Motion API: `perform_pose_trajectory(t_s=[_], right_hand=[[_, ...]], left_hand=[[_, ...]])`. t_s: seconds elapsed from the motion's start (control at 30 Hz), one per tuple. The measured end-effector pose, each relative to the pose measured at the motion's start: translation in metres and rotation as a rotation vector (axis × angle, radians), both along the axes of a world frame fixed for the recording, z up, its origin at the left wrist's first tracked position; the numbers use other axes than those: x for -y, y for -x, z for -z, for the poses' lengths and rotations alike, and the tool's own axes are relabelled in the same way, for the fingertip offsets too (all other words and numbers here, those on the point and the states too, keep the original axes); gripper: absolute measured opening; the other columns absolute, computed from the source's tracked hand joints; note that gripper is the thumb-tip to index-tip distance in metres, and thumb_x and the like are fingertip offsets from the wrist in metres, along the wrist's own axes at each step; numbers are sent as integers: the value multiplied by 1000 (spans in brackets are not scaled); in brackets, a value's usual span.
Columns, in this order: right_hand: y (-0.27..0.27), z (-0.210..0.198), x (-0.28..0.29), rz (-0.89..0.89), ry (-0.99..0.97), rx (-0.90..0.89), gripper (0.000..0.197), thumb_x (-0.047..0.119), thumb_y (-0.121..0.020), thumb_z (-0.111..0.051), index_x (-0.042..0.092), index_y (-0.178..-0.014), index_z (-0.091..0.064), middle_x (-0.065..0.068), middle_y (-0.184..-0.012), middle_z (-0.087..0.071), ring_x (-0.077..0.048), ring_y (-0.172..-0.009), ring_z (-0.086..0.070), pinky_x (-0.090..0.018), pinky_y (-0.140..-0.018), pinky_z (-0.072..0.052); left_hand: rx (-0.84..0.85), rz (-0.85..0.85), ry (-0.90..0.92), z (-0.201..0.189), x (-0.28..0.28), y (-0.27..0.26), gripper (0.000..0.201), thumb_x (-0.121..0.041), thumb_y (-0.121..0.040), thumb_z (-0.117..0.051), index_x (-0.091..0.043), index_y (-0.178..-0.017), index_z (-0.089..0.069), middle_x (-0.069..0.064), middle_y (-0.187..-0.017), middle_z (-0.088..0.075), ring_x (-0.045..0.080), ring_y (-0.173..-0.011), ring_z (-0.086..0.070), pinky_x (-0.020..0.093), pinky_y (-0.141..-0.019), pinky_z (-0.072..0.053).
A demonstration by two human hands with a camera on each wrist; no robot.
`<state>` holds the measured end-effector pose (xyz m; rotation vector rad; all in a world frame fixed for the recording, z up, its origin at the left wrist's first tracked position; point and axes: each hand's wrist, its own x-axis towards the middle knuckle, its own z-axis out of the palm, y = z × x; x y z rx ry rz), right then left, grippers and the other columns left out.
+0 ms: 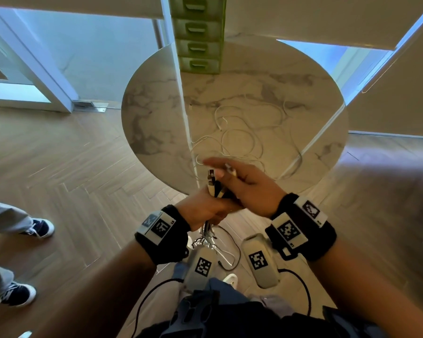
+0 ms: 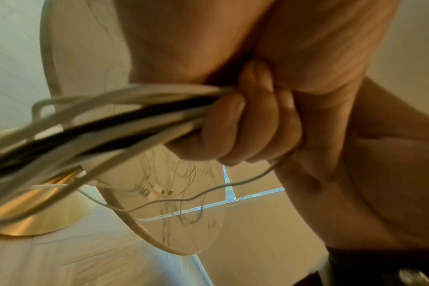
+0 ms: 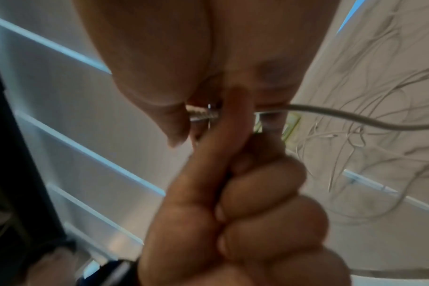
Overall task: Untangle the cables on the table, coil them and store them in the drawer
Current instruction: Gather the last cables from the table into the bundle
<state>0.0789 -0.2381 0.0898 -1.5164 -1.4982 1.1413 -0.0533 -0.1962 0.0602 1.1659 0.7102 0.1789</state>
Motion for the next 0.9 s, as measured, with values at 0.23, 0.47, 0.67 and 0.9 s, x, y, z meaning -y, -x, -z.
perform_pose_trajectory(t_s=[0.23,0.47,0.67,0.9], right_hand=[[4,8,5,-10,-81,-17,26,25,-93,-45,19,-110,-64,2,-112,-67,-7,-110,-59,-32,-98,-46],[-2,8,9,297,60,-385,25,17,-99,-36,15,-112,-56,1,-94,-64,-9,-87,-63,-29,-79,-53],[10,10,16,235,31,-348,23,14,-94,-49,28,-101,-65,-4,-102,-68,-29,-105,-62,-46,-94,-50],[8,4,11,316,17,-291,12,10,-87,-59,15,-85,-69,5,-77,-70,-7,-77,-68,-24,-79,-53]], left_hand=[[92,-231,-26,6,6,-2,11,-4,-64,-59,-12,-64,-51,-7,-44,-40,4,-38,-32,17,-38,-25],[321,-196,130,5,-4,10,12,-14,-88,-50,-13,-76,-51,-9,-53,-33,1,-42,-28,13,-43,-28],[310,-171,137,4,-4,15,13,-10,-87,-50,-5,-99,-49,-9,-53,-38,3,-45,-34,16,-49,-33],[293,-166,157,2,-2,20,4,-12,-89,-52,-10,-87,-54,-3,-58,-49,9,-54,-51,20,-55,-46]])
